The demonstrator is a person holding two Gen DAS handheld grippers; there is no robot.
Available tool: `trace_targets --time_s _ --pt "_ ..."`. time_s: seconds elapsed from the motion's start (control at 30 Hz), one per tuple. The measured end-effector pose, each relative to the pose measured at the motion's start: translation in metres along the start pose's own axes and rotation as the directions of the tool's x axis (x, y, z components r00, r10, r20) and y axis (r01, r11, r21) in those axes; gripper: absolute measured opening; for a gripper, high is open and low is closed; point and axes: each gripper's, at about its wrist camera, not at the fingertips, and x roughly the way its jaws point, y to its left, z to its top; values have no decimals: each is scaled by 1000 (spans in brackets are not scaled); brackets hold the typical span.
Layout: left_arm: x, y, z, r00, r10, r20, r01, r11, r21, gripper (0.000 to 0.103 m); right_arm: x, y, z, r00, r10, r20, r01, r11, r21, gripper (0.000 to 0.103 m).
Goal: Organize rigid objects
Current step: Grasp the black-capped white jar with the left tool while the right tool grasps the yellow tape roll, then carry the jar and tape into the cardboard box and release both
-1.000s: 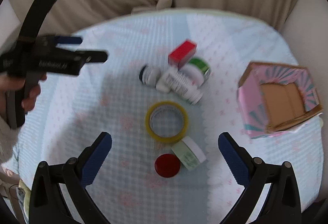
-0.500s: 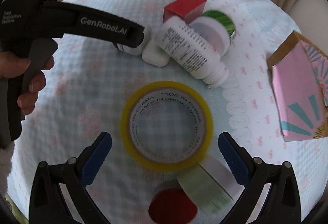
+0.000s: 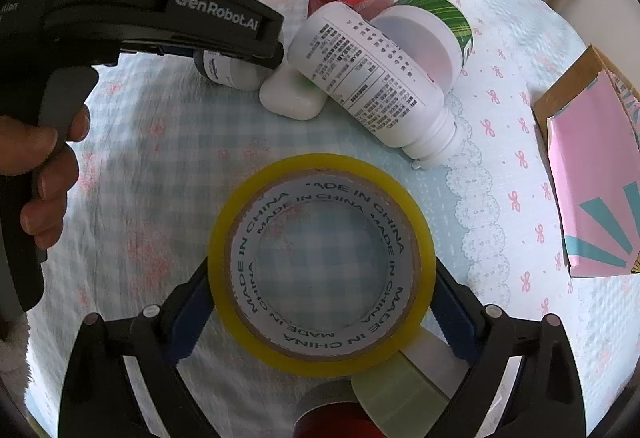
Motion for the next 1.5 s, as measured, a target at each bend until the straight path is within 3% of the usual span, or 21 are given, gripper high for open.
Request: trace_targets --time_s 0.23,0.57,0.87,1.23,1.5 --pt "-12 5 -5 1000 10 15 -9 1000 -27 50 -2 -1 2 1000 -3 0 3 1000 -4 95" --pt "-47 15 -7 999 23 41 -20 997 -70 47 -45 -8 -3 998 9 54 -10 1000 16 95" --pt "-119 0 -1 995 21 93 -14 997 -81 47 -108 -14 1 992 20 125 -25 999 41 95" --pt "-251 -67 15 985 10 172 -1 999 -49 47 -245 -61 14 982 30 189 -48 995 92 95" --pt "-298 -162 38 975 -27 219 32 999 -18 46 -328 -158 22 967 10 255 -43 991 124 95"
